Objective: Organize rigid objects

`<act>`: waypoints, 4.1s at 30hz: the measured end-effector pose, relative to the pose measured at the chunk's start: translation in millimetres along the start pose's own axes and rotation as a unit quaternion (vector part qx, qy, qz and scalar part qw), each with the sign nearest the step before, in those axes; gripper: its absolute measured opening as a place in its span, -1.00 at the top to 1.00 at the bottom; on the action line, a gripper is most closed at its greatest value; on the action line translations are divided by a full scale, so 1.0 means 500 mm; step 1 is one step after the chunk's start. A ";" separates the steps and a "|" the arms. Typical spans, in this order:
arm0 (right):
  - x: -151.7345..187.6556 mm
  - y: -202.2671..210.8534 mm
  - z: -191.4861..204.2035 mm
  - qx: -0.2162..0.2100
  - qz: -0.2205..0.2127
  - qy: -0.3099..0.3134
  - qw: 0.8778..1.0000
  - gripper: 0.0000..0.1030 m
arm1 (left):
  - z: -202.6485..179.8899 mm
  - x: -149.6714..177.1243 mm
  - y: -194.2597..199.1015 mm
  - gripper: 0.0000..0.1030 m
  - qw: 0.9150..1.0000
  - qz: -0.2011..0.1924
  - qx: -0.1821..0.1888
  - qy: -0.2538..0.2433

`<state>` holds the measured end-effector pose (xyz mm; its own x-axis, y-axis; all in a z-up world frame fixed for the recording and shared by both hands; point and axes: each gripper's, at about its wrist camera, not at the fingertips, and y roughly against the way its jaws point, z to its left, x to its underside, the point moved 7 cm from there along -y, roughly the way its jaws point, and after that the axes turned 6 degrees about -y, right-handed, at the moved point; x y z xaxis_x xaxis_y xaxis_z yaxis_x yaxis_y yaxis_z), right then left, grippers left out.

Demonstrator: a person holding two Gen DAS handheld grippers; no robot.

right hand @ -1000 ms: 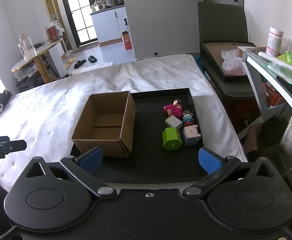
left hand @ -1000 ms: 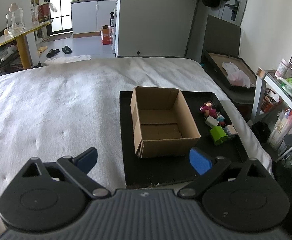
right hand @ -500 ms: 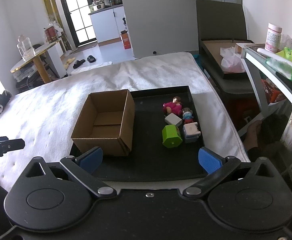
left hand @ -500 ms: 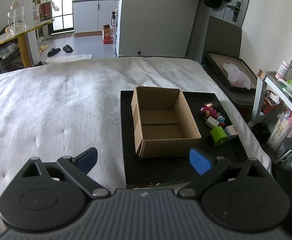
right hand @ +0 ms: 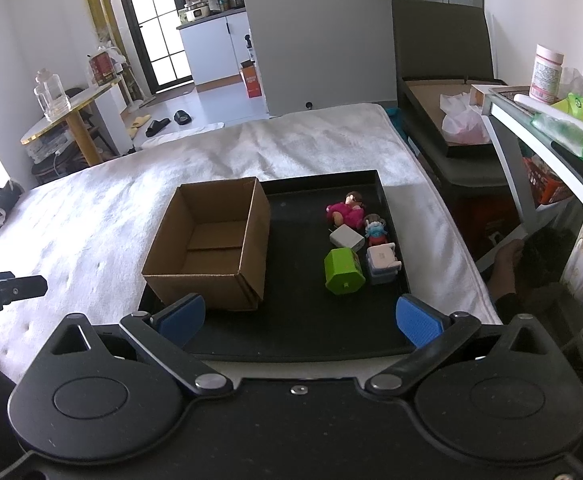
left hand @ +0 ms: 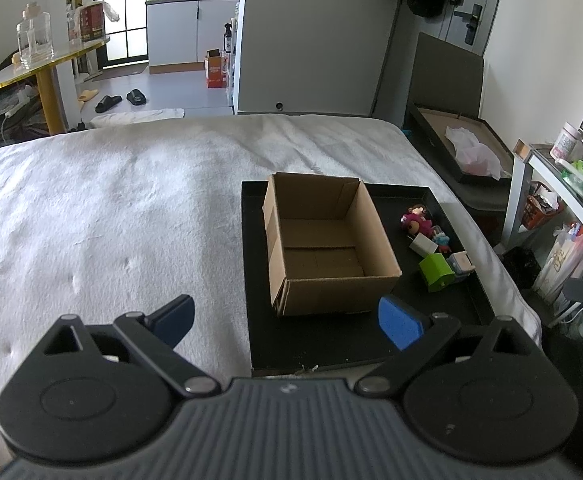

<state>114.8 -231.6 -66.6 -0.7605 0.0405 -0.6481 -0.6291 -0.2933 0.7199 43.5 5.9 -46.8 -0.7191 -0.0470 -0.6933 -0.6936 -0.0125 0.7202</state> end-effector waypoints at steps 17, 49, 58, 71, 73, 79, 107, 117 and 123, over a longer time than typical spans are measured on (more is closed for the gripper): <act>-0.001 -0.002 -0.002 -0.002 0.000 -0.004 1.000 -1.00 | 0.004 0.000 0.005 -0.90 1.000 0.000 0.000 0.003; 0.006 -0.132 -0.072 -0.004 0.031 -0.029 0.999 -1.00 | 0.041 -0.018 -0.122 -0.90 0.999 0.039 -0.017 0.007; -0.006 -0.173 -0.105 -0.008 0.039 -0.047 0.998 -1.00 | 0.052 -0.017 -0.166 -0.90 0.998 0.054 -0.030 0.020; -0.013 -0.232 -0.134 -0.004 0.060 -0.035 0.998 -0.66 | 0.058 -0.028 -0.227 -0.85 0.997 0.041 -0.062 0.025; -0.009 -0.249 -0.135 -0.006 0.069 -0.034 0.997 -0.50 | 0.060 -0.024 -0.241 -0.84 0.997 0.042 -0.066 0.027; -0.004 -0.294 -0.137 -0.009 0.087 -0.039 0.995 -0.23 | 0.066 -0.021 -0.282 -0.61 0.996 0.043 -0.063 0.037; 0.000 -0.492 -0.136 0.013 0.115 -0.036 0.993 0.16 | 0.028 0.012 -0.440 0.67 0.994 0.086 -0.045 0.042; 0.020 -0.474 -0.127 0.011 0.127 -0.035 0.991 0.19 | 0.017 0.021 -0.418 0.80 0.995 0.082 -0.043 0.030; 0.045 -0.454 -0.123 0.004 0.143 -0.052 0.988 0.19 | 0.027 0.033 -0.398 0.80 0.995 0.088 -0.041 0.029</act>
<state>250.5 -223.1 -259.7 -0.9194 0.0555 -0.3894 -0.3874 -0.2990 0.8721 169.3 21.1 -201.8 -0.8237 -0.1136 -0.5555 -0.5496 -0.0810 0.8315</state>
